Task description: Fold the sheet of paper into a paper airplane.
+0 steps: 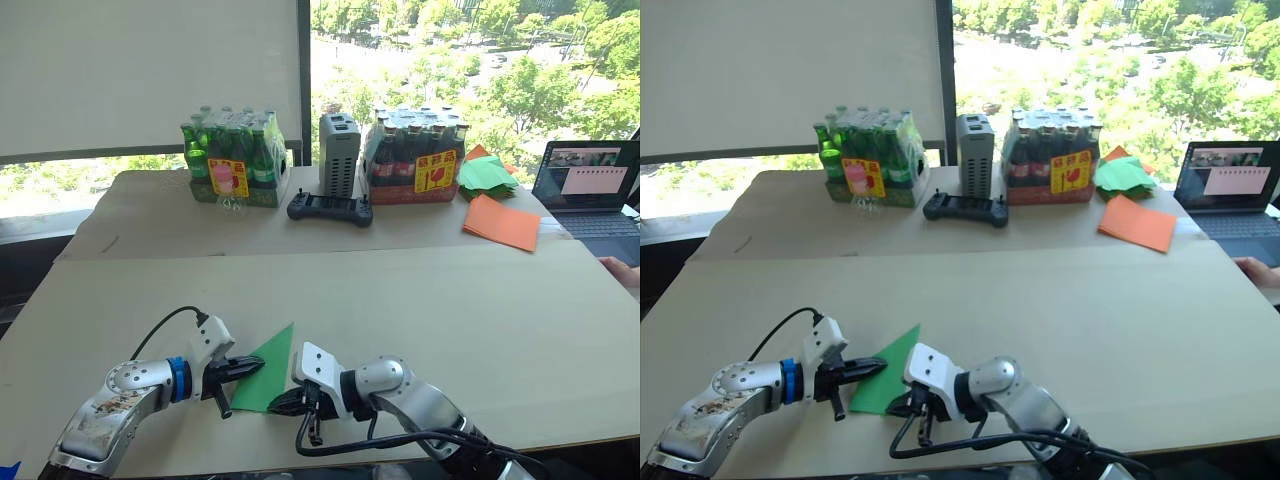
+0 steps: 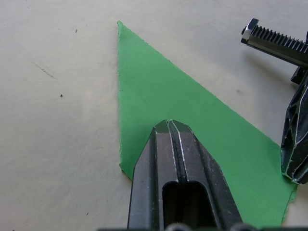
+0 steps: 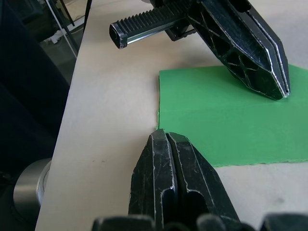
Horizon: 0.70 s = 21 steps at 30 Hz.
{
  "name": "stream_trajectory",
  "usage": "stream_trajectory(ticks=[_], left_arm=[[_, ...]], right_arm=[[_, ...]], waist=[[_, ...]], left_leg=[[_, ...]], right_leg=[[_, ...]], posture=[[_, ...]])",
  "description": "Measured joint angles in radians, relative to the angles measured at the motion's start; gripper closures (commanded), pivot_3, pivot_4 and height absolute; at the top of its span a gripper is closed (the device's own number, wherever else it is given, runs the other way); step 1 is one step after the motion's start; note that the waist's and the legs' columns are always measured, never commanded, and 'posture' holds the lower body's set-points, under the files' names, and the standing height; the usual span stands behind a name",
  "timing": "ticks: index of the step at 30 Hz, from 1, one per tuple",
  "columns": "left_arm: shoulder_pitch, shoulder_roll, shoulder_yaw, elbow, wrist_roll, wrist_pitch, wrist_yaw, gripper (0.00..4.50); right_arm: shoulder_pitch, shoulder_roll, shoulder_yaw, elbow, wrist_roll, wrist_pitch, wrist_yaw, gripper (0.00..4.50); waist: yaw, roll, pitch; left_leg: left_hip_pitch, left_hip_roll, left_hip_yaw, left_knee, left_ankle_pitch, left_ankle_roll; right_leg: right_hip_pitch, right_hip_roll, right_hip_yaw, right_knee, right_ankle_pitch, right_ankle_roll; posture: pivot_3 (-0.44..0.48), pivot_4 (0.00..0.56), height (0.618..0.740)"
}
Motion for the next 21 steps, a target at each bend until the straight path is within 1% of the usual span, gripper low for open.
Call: stream_trajectory(ticks=[5, 8, 9, 11, 15, 18, 20, 21], left_arm=[[-0.006, 0.000, -0.003, 0.003, 0.000, 0.001, -0.002, 4.48], [-0.009, 0.000, -0.004, 0.004, 0.000, 0.001, -0.003, 4.48], [-0.013, 0.000, -0.004, 0.004, 0.000, 0.001, -0.003, 4.48], [-0.022, 0.000, -0.004, 0.006, -0.002, 0.006, -0.006, 4.48], [-0.046, 0.001, 0.013, 0.012, -0.015, 0.029, -0.013, 4.48], [-0.078, 0.005, 0.040, 0.012, -0.035, 0.031, -0.016, 4.48], [-0.112, 0.047, 0.069, 0.010, -0.054, 0.035, -0.037, 4.48], [-0.119, 0.070, 0.082, 0.009, -0.056, 0.035, -0.045, 4.24]], right_arm=[[-0.001, -0.002, -0.001, 0.000, 0.003, -0.001, 0.000, 4.50], [-0.001, 0.001, -0.023, 0.010, 0.023, -0.007, 0.001, 4.50], [-0.001, 0.001, -0.044, 0.013, 0.041, -0.001, 0.001, 4.50], [-0.009, -0.001, -0.134, 0.005, 0.096, 0.019, -0.005, 4.50], [-0.031, -0.025, -0.280, -0.102, 0.176, 0.080, -0.032, 4.50], [-0.029, -0.046, -0.293, -0.155, 0.186, 0.103, -0.056, 4.50], [-0.017, -0.058, -0.288, -0.182, 0.173, 0.106, -0.088, 4.50], [-0.012, -0.066, -0.287, -0.184, 0.168, 0.106, -0.097, 4.50]], waist=[[0.001, 0.000, 0.000], [0.002, 0.000, 0.000], [0.002, 0.000, 0.001], [0.002, 0.000, 0.003], [0.003, 0.000, 0.004], [0.003, 0.000, 0.005], [0.001, 0.000, 0.006], [0.000, 0.000, 0.006]], left_leg=[[0.000, 0.000, 0.000, 0.000, 0.000, 0.000], [0.000, 0.000, 0.000, 0.000, 0.000, 0.000], [-0.001, 0.000, 0.000, 0.000, 0.000, 0.000], [-0.003, 0.000, -0.001, 0.001, 0.000, 0.000], [-0.004, 0.000, -0.002, 0.000, 0.000, 0.000], [-0.005, 0.000, -0.003, -0.001, 0.000, 0.000], [-0.007, 0.000, -0.003, -0.001, 0.000, 0.000], [-0.007, 0.000, -0.003, -0.001, 0.000, 0.000]], right_leg=[[0.000, 0.000, 0.000, -0.001, 0.000, 0.000], [0.000, 0.000, 0.000, -0.001, 0.000, 0.000], [0.000, 0.000, 0.000, -0.001, 0.000, 0.000], [-0.001, 0.000, -0.001, -0.002, 0.000, 0.000], [-0.002, 0.000, -0.003, -0.002, 0.000, 0.000], [-0.002, 0.000, -0.003, -0.003, 0.000, 0.000], [-0.004, 0.000, -0.003, -0.004, 0.000, 0.000], [-0.003, 0.000, -0.003, -0.004, 0.000, 0.000]], posture=[[0.000, 0.150, 0.675], [0.000, 0.150, 0.675], [0.000, 0.150, 0.675], [0.000, 0.150, 0.675], [0.000, 0.150, 0.675], [0.000, 0.150, 0.675], [0.000, 0.150, 0.675], [0.000, 0.150, 0.675]])
